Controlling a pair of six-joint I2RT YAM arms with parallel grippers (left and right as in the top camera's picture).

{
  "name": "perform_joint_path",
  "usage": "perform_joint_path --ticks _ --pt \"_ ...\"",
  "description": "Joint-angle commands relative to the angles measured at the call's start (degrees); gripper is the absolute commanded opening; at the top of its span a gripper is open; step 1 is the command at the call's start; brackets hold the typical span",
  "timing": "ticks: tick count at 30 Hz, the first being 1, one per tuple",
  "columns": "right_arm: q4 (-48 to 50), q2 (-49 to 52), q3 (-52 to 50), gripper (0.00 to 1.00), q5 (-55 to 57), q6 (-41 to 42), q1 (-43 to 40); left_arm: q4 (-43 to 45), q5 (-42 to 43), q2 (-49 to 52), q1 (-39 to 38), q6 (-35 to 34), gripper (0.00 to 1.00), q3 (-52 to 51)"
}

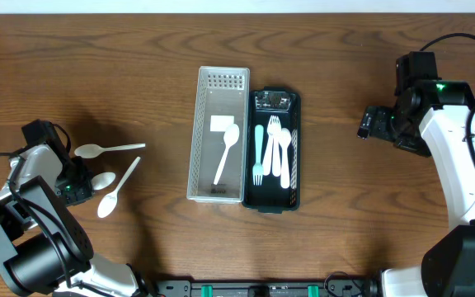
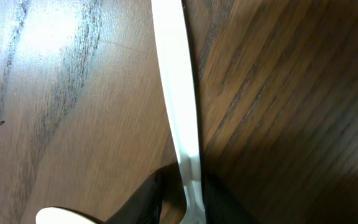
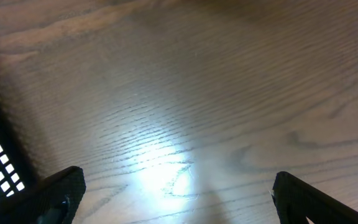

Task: Pack container
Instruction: 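Lower the left gripper onto the next white spoon and grasp it, then carry the spoon into the white basket and release it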

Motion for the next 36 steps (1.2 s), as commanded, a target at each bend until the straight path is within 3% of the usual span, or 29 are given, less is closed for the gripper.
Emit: perform_joint_path --ticks 1,6,16,22,30,36 --pt "-0.24 -0.46 0.24 0.99 -0.2 -0.72 -0.11 -0.33 2.27 2.64 0.28 0.0 0.19 -0.59" --pt "-0.24 -0.46 0.24 0.99 -0.17 -0.76 -0.11 -0.31 2.73 1.75 0.28 1.25 0.1 -0.39" --pt "-0.17 -0.46 0.24 0.99 -0.17 -1.16 -0.11 -1.84 2.86 -6.97 -0.37 12.66 0.06 2.38" --pt "0.26 -0.46 0.24 0.99 -0.17 -1.16 -0.11 -2.19 7.37 -18.95 -4.76 25.9 0.06 2.43" --pt "1.11 -0.46 0.24 0.99 -0.22 -1.14 -0.11 -1.9 9.16 -36.39 -22.6 46.8 0.06 2.43" --pt "1.31 -0.46 0.24 0.99 -0.24 -1.14 -0.11 1.27 9.09 -40.35 -39.67 64.13 0.06 2.43"
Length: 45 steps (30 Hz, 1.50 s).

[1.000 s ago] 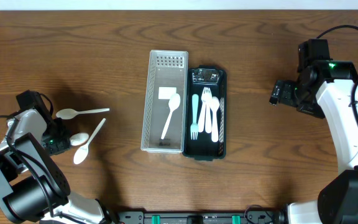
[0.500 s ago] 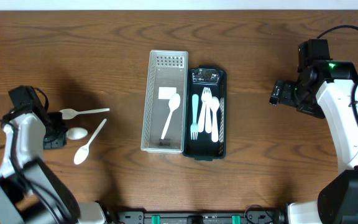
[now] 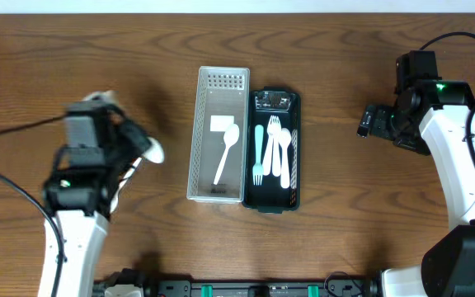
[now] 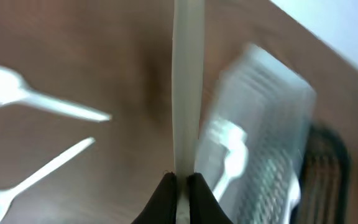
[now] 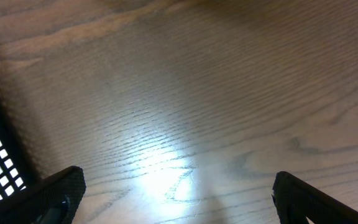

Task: Pack container
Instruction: 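Carry the spoon into the white basket and release it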

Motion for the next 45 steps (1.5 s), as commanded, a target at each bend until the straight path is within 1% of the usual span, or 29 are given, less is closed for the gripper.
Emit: perform_joint_path --ticks 1,3,5,9,15,20,21,22,23,24,25,27,29,31,32,33,36,38,42,45 --pt "0.13 -0.46 0.24 0.99 -0.11 -1.05 -0.11 1.73 -0.07 -0.28 -8.57 15.76 0.06 1.33" --pt "0.09 -0.46 0.24 0.99 -0.15 -1.05 -0.11 3.54 -1.11 0.76 -13.35 19.17 0.06 1.33" --pt "-0.04 -0.46 0.24 0.99 -0.33 -1.05 -0.11 5.62 -2.56 2.64 -16.98 21.16 0.06 1.33" --pt "-0.17 -0.46 0.24 0.99 -0.35 -1.05 -0.11 8.96 -4.15 8.44 -21.99 21.55 0.06 1.33" --pt "-0.57 -0.46 0.24 0.99 -0.35 -1.07 -0.11 10.08 -4.11 20.41 -23.52 21.51 0.06 1.33" --pt "-0.83 -0.46 0.24 0.99 -0.35 -1.07 -0.11 10.12 -4.13 26.03 -23.52 22.23 0.06 1.33" --pt "-0.87 -0.46 0.24 0.99 -0.35 -1.05 -0.11 10.12 -4.15 26.43 -23.52 22.93 0.09 1.33" --pt "-0.9 -0.46 0.24 0.99 -0.35 -1.05 -0.11 10.12 -4.15 26.56 -23.52 23.63 0.17 1.33" --pt "-0.92 -0.46 0.24 0.99 -0.35 -1.05 -0.11 10.16 -4.15 26.53 -23.52 24.22 0.37 1.33" --pt "-0.94 -0.46 0.24 0.99 -0.35 -1.05 -0.11 10.14 -4.17 26.36 -23.52 25.03 0.6 1.4" --pt "-0.96 -0.46 0.24 0.99 -0.35 -1.07 -0.11 10.08 -4.17 26.08 -23.52 26.16 0.78 1.53" --pt "-1.05 -0.46 0.24 0.99 -0.35 -1.07 -0.11 9.53 -4.2 25.18 -23.52 27.58 0.81 2.25" --pt "-1.18 -0.46 0.24 0.99 -0.33 -1.07 -0.11 7.5 -4.7 23.67 -23.52 28.26 0.87 4.31" --pt "-1.22 -0.46 0.24 0.99 -0.33 -1.09 -0.11 4.44 -6.23 21.77 -23.5 28.63 0.97 7.43" --pt "-1.22 -0.46 0.24 0.99 -0.33 -1.07 -0.11 2.47 -7.23 20.7 -23.5 28.63 1.0 9.29" --pt "-1.22 -0.46 0.24 0.99 -0.33 -1.09 -0.11 -0.09 -8.55 19.45 -23.5 28.65 0.98 11.39" --pt "-1.31 -0.46 0.24 0.99 -0.31 -1.29 -0.11 -9.33 -13.6 15.5 -23.06 30.38 0.98 17.49" --pt "-1.33 -0.46 0.24 0.99 -0.31 -1.29 -0.11 -15.37 -16.83 12.57 -21.38 31.5 0.98 20.33" --pt "-1.2 -0.46 0.24 0.99 -0.33 -1.27 -0.11 -25.31 -17.7 7.74 -14.12 34.32 0.98 21.11" --pt "-1.18 -0.46 0.24 0.99 -0.33 -1.27 -0.11 -27.91 -16.81 5.42 -6.95 34.36 0.98 20.59"
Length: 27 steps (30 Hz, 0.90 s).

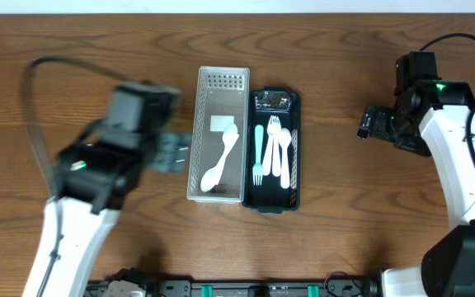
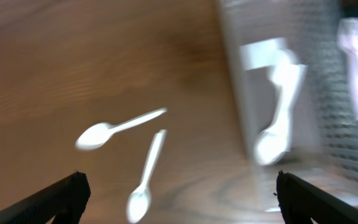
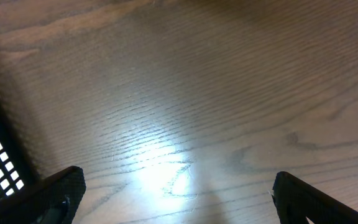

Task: Pack container
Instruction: 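Carry the spoon into the white basket and release it, then move the left gripper to the lower white spoon and grasp it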

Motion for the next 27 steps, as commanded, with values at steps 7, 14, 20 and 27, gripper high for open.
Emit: perform_joint_path --ticks 7,14,20,27 --pt "-1.31 -0.46 0.24 0.99 -0.28 -0.66 -0.11 -4.48 -2.29 1.64 17.66 5.01 0.98 -0.87" --pt "-2.62 -0.46 0.24 0.99 -0.66 -0.66 -0.11 -5.68 -1.81 4.61 20.94 7.72 0.98 -1.03" --pt "-2.6 -0.46 0.24 0.99 -2.19 -0.68 -0.11 -4.83 0.74 11.37 23.37 21.16 0.98 -1.2" --pt "-2.6 -0.46 0.24 0.99 -2.16 -0.7 -0.11 -4.61 4.98 21.66 25.92 26.56 0.96 -1.42"
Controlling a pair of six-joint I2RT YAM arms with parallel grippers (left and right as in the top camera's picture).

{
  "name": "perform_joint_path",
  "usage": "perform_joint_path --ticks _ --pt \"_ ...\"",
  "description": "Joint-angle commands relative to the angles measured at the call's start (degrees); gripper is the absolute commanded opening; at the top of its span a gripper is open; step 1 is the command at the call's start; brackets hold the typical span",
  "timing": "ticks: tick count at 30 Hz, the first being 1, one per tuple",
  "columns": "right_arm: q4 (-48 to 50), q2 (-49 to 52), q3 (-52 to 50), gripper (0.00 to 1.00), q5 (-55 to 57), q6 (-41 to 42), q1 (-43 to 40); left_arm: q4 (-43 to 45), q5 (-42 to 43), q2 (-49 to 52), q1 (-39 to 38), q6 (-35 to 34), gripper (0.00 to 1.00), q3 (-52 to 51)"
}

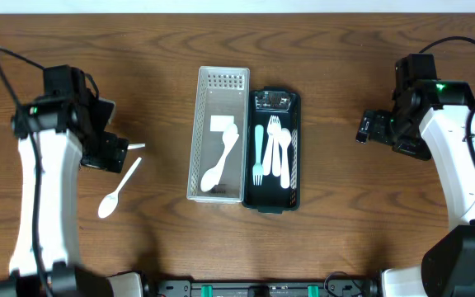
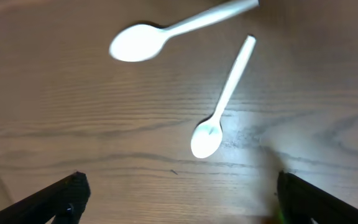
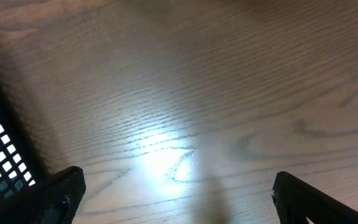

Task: Pack container
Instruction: 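Move the left gripper to the lower white spoon and grasp it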

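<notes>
Two white plastic spoons lie on the wood table at the left: one (image 1: pixel 118 188) (image 2: pixel 221 106) in plain sight, the other (image 2: pixel 166 32) partly under my left arm in the overhead view. My left gripper (image 1: pixel 112 153) (image 2: pixel 179 205) hovers open just above them, holding nothing. The white mesh basket (image 1: pixel 198 124) holds two overlapping white spoons (image 1: pixel 219 161). Beside it, the black tray (image 1: pixel 296 148) holds forks and knives. My right gripper (image 1: pixel 368 126) (image 3: pixel 179 202) stands open over bare wood to the right of the tray.
The basket and black tray sit side by side mid-table. A corner of the black tray's mesh shows at the left edge of the right wrist view. Cables trail from both arms.
My left arm has moved from beside the basket's left wall back to the far left, over the two loose spoons. It is still open. The right arm has not moved.
First my left gripper was shut on a spoon's handle on the table, with one spoon in the basket. Then it held that spoon in the air near the basket. Then it was open beside the basket, two spoons inside. Now it hovers over the two loose spoons.
</notes>
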Motion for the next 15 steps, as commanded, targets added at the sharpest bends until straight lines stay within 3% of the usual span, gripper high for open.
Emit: perform_joint_path --ticks 1,15 --pt "-0.07 -0.46 0.24 0.99 -0.37 -0.76 -0.11 -0.02 5.03 5.73 1.25 7.61 0.95 -1.03" --pt "0.15 -0.46 0.24 0.99 -0.13 -1.62 -0.11 15.91 6.6 9.94 2.73 9.9 0.97 -18.6"
